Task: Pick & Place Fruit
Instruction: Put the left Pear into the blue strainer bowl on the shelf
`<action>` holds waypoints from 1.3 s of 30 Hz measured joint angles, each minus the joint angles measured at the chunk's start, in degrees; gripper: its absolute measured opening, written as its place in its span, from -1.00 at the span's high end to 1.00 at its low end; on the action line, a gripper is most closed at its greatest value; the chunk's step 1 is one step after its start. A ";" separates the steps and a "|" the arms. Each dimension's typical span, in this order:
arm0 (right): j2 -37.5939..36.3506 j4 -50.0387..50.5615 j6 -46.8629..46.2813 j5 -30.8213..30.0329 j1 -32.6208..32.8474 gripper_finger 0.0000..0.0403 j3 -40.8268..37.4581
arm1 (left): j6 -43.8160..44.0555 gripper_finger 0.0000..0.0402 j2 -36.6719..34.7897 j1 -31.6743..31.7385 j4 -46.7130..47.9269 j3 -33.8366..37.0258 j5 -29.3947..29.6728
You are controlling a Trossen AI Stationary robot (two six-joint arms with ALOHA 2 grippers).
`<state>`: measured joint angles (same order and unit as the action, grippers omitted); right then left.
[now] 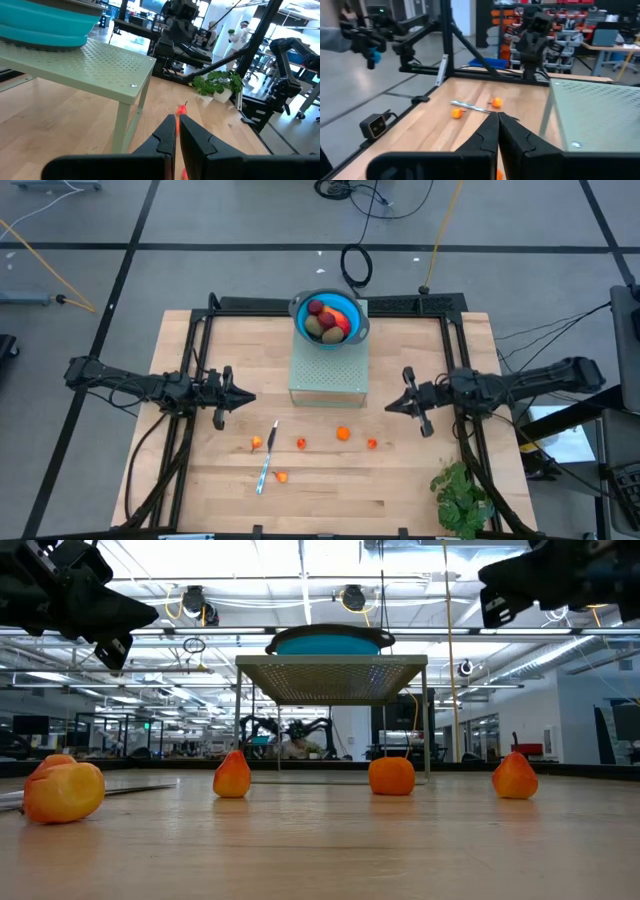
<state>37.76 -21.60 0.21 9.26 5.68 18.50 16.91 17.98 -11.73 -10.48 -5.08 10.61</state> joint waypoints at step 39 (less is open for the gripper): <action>-16.60 9.97 -2.58 -10.97 3.05 1.00 -6.46 | 4.76 0.89 0.01 0.00 1.19 0.00 0.04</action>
<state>21.16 -11.63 -2.37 -1.72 8.73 12.03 21.67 17.98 -11.73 -9.29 -5.08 10.66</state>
